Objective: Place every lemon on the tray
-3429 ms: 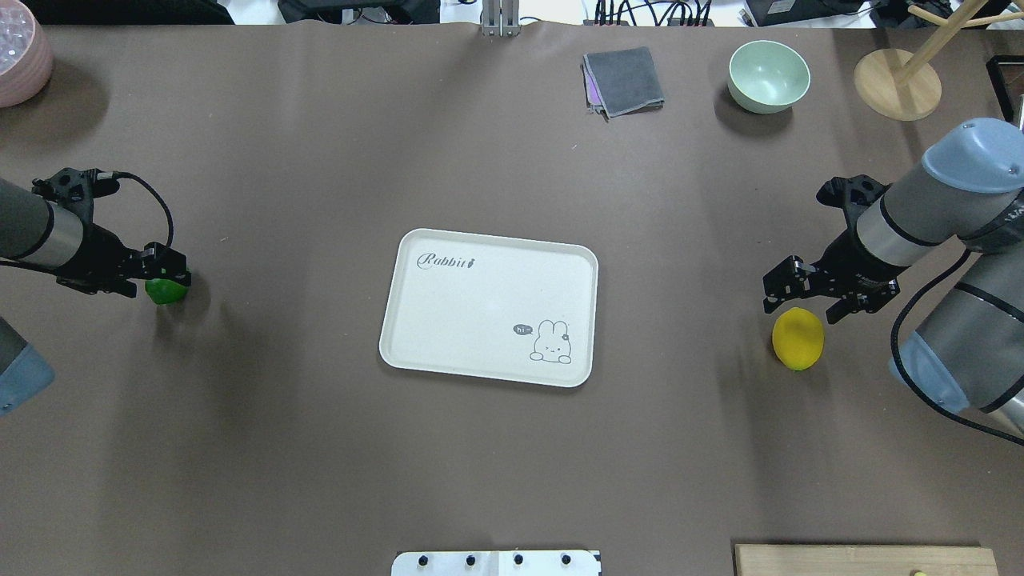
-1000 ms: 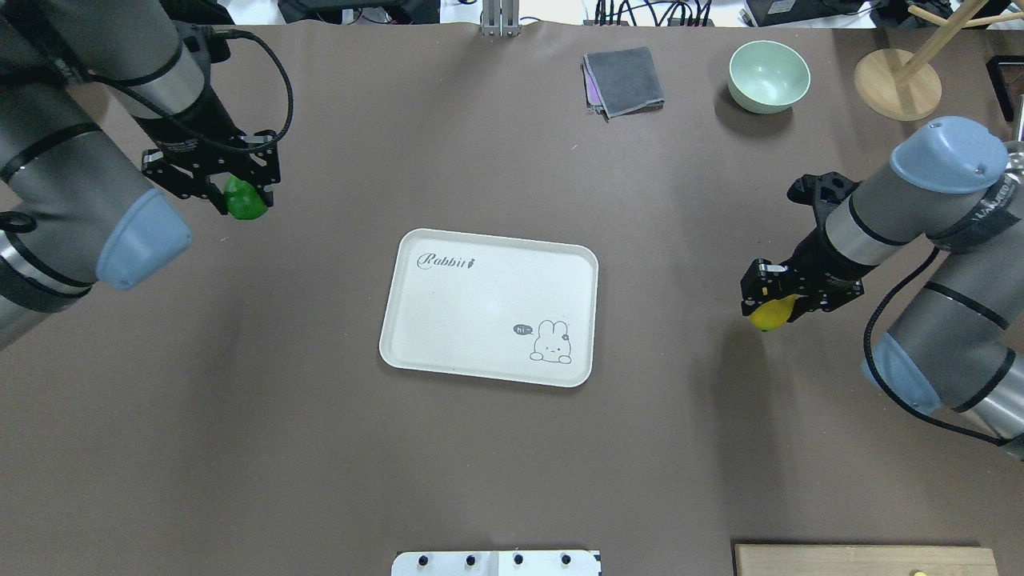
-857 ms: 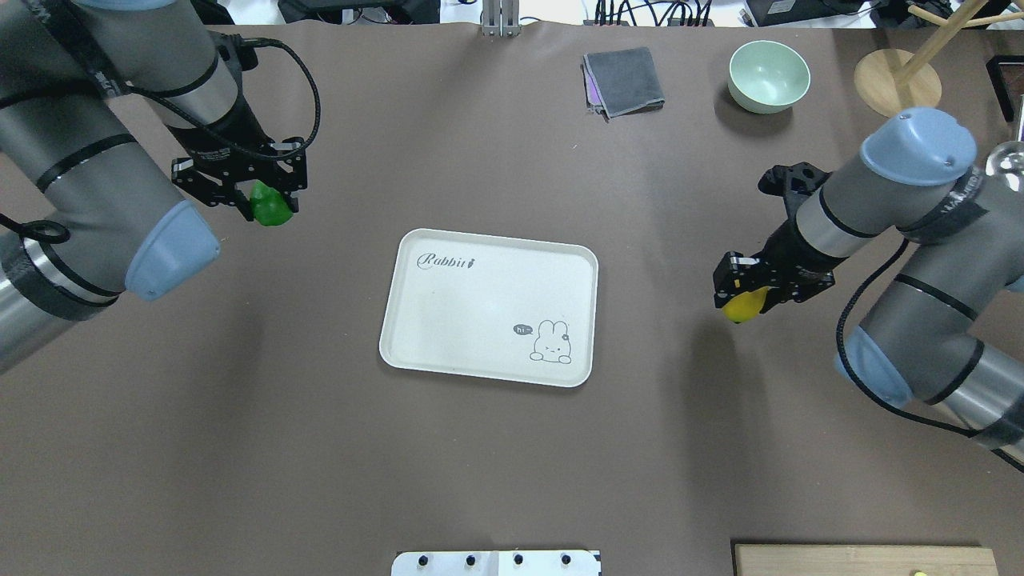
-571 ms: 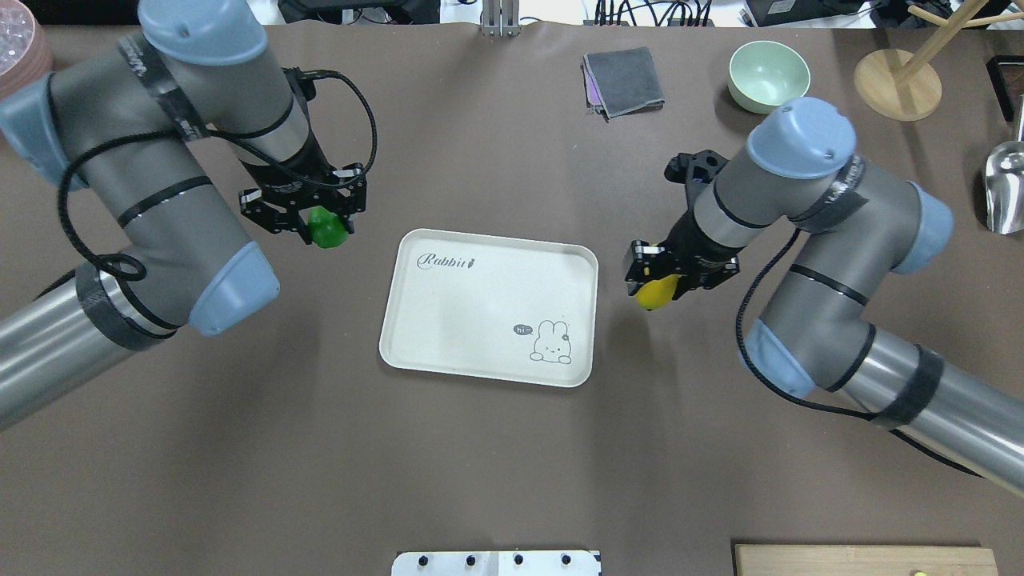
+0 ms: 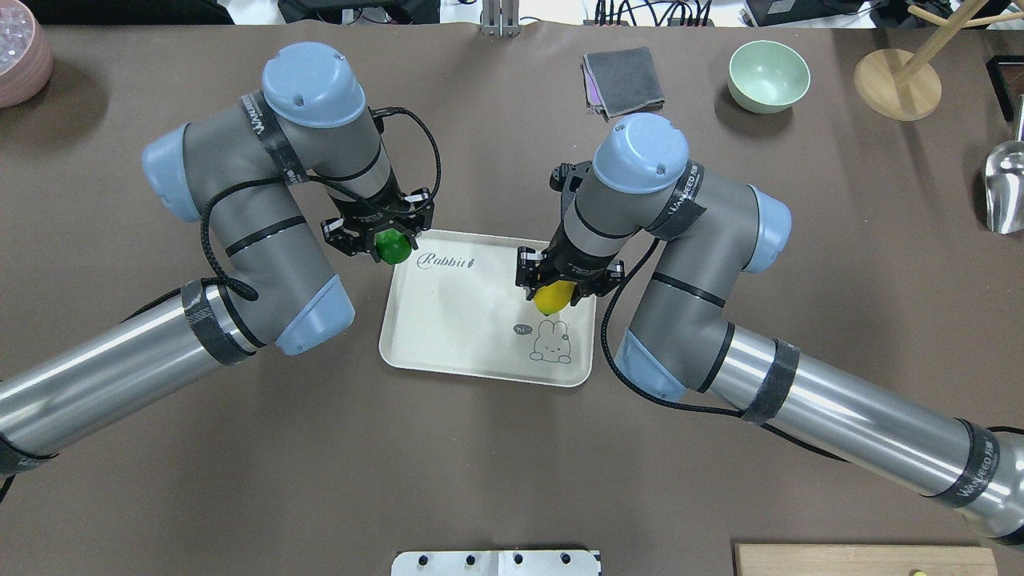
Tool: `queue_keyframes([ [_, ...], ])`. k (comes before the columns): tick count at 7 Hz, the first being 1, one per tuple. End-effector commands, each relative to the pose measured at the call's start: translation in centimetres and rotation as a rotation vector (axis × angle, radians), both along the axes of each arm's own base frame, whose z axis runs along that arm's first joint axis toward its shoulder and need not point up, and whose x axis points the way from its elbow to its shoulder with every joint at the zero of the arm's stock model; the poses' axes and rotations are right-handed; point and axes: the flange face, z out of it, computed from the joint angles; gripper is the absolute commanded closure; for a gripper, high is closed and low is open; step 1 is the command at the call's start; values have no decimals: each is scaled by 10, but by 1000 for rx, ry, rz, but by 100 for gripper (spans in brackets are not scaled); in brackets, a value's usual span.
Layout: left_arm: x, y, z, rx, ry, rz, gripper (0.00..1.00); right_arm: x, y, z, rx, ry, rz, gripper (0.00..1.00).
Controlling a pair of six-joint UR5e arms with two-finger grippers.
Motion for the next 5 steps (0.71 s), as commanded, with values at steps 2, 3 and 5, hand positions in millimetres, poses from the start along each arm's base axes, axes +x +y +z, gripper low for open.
queue_keyframes([
  [2, 23, 11, -1, -13, 20, -31, 100, -9, 8, -1, -10, 9, 8, 0],
  [3, 25, 15, -2, -24, 32, -42, 100, 6, -5, -1, -17, 5, 29, 0],
  [5, 40, 32, -2, -30, 34, -45, 99, 95, -45, 15, -73, 10, 99, 0],
])
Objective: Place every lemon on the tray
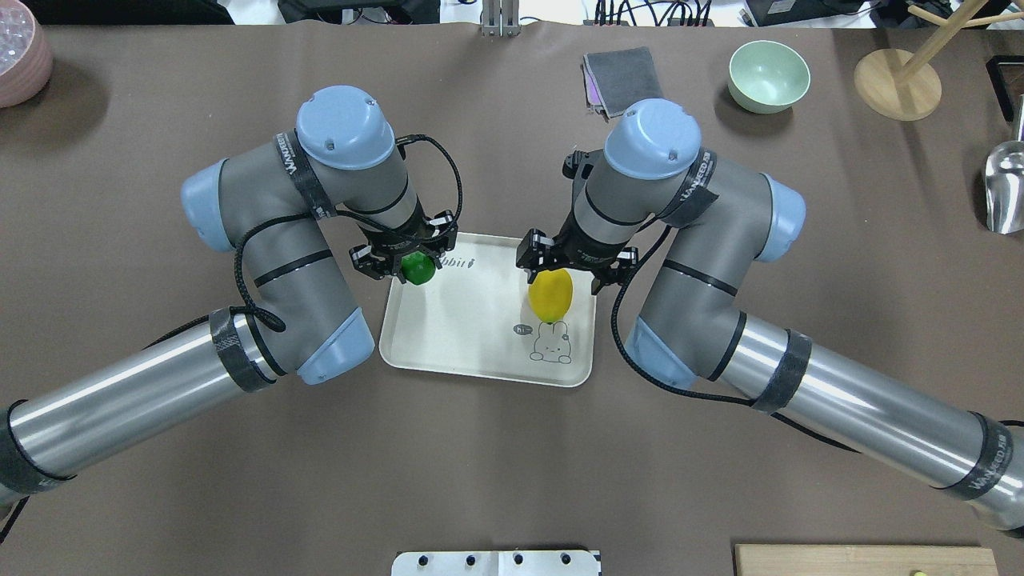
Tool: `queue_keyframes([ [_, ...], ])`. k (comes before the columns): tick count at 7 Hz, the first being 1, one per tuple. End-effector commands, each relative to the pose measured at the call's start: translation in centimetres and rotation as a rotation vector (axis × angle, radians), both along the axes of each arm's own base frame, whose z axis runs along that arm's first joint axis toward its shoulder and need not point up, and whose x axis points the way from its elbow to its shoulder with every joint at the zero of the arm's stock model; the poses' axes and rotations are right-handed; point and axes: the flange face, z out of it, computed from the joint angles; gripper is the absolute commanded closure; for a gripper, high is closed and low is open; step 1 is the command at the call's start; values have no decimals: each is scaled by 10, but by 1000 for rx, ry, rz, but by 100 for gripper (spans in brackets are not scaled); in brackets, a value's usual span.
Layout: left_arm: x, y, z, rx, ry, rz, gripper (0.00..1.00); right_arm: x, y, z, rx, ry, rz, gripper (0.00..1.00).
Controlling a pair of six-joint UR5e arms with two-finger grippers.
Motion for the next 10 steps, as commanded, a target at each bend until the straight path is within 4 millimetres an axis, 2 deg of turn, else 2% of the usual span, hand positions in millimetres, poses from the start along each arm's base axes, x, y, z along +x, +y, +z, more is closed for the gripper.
queue_keyframes([
  [1, 19, 21, 2, 15, -6, 3, 71, 118, -31, 31, -56, -21, 84, 0],
  [2, 19, 21, 3, 19, -9, -1, 55, 195, -51, 59, -67, -27, 144, 0],
  [3, 20, 26, 18, 23, -6, 4, 42, 256, -55, 89, -48, -18, 186, 0],
  [4, 18, 29, 29, 31, 9, 3, 6, 284, -47, 125, -37, 14, 183, 0],
  [5, 16, 30, 23, 22, 18, -8, 3, 306, -44, 150, -38, 44, 198, 0],
  [6, 4, 36, 13, 28, 36, -8, 3, 349, -34, 200, -9, 93, 184, 0],
  [7, -12, 44, 7, 19, 27, -5, 3, 408, -21, 259, 77, 153, 130, 0],
  [8, -41, 41, -8, 2, 22, -8, 3, 459, -16, 298, 150, 222, 59, 0],
  [9, -81, 44, -10, 23, 43, 12, 3, 496, -14, 306, 120, 258, 54, 0],
  [10, -142, 38, 10, 54, 40, 27, 3, 518, -8, 313, 89, 276, 71, 0],
])
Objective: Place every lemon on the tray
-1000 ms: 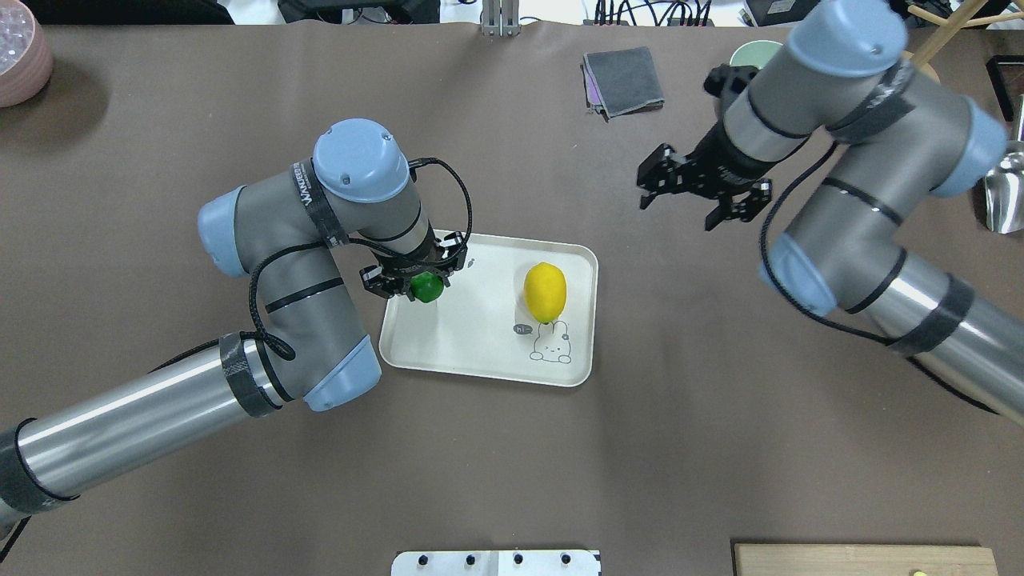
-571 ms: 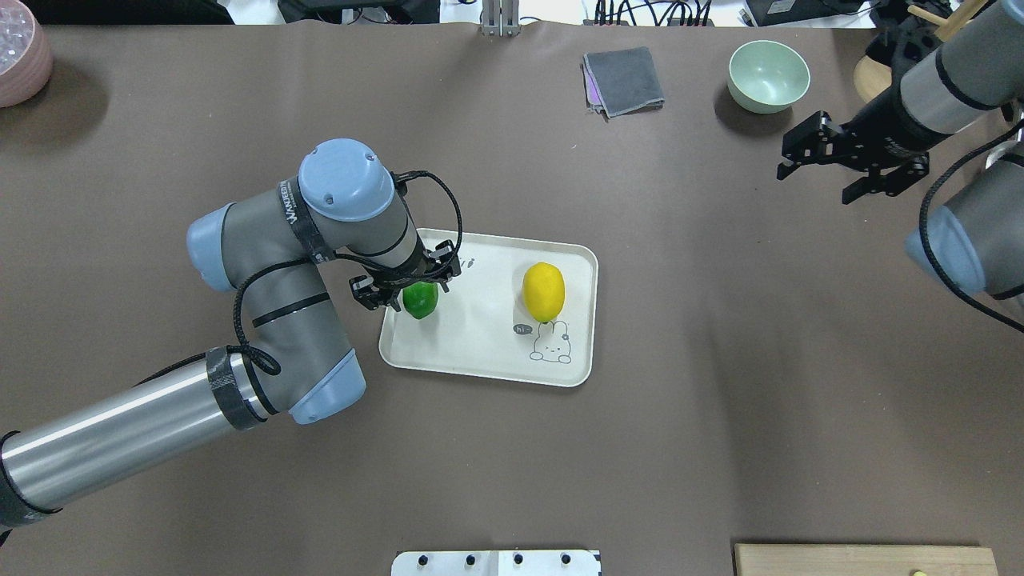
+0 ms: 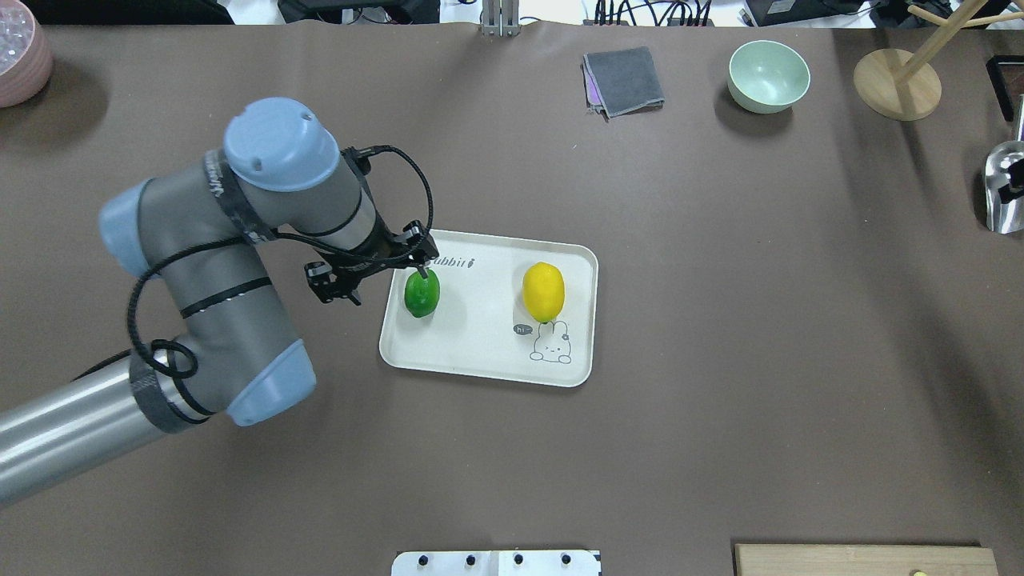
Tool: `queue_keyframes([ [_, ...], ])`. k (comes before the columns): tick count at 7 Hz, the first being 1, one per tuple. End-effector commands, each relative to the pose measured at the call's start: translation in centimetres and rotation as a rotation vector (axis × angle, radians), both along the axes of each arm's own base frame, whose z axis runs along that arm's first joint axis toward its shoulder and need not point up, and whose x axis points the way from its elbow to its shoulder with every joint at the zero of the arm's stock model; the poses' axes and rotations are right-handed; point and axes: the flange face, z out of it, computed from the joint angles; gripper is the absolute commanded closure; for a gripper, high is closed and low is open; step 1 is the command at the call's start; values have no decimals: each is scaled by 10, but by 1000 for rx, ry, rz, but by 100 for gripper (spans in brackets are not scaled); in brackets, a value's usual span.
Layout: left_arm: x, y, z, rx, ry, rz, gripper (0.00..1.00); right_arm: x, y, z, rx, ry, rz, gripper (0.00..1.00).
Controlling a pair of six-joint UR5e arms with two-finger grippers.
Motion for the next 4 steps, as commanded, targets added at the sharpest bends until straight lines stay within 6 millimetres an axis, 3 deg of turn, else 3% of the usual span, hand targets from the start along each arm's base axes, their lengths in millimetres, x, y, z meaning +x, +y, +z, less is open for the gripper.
queue_keyframes([
  [1, -126, -22, 40, 60, -19, 66, 3, 54, 25, 37, -26, 64, -12, 0],
  [2, -181, -33, 82, 86, -40, 94, 3, 69, 32, 45, -37, 66, 5, 0],
  [3, -223, -22, 136, 114, -83, 135, 3, 89, 43, 56, -57, 63, 42, 0],
  [4, -278, -24, 184, 152, -125, 158, 3, 101, 62, 74, -69, 68, 38, 0],
])
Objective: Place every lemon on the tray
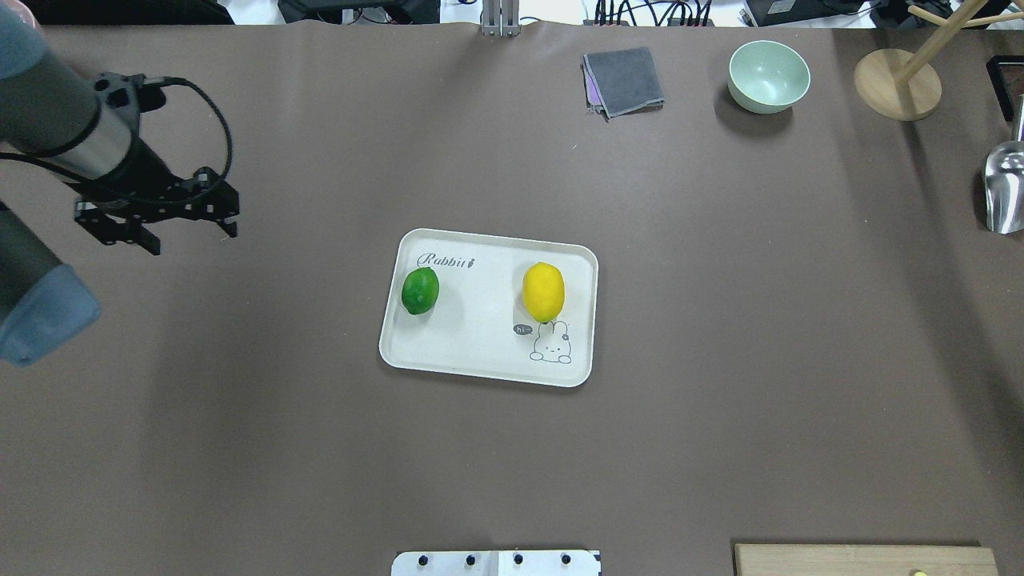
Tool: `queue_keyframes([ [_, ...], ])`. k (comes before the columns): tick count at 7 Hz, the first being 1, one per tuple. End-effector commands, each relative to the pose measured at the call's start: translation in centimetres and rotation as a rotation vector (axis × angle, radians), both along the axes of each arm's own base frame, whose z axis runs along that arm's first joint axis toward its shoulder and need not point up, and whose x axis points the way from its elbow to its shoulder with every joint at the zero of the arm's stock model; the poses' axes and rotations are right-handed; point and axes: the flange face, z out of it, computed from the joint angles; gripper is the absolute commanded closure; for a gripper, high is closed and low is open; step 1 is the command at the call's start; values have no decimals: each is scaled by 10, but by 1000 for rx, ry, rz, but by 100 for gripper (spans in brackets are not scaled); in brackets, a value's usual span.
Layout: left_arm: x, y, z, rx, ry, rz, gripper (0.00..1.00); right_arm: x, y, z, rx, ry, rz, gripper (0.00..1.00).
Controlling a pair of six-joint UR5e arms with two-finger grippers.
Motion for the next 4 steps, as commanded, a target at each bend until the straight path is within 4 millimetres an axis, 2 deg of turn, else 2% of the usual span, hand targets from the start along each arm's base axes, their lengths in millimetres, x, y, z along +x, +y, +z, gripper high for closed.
queue_keyframes([
  [1, -114, 16, 98, 62, -70, 55, 3, 22, 21, 17, -4, 5, 5, 0],
  [2, -151, 28, 136, 53, -49, 88, 3, 22, 23, 27, -28, 4, 17, 0],
  [3, -181, 46, 178, 35, -63, 112, 3, 21, 22, 27, -28, 7, 16, 0],
  [4, -215, 63, 211, -14, -76, 77, 2, 21, 22, 28, -30, 7, 15, 0],
])
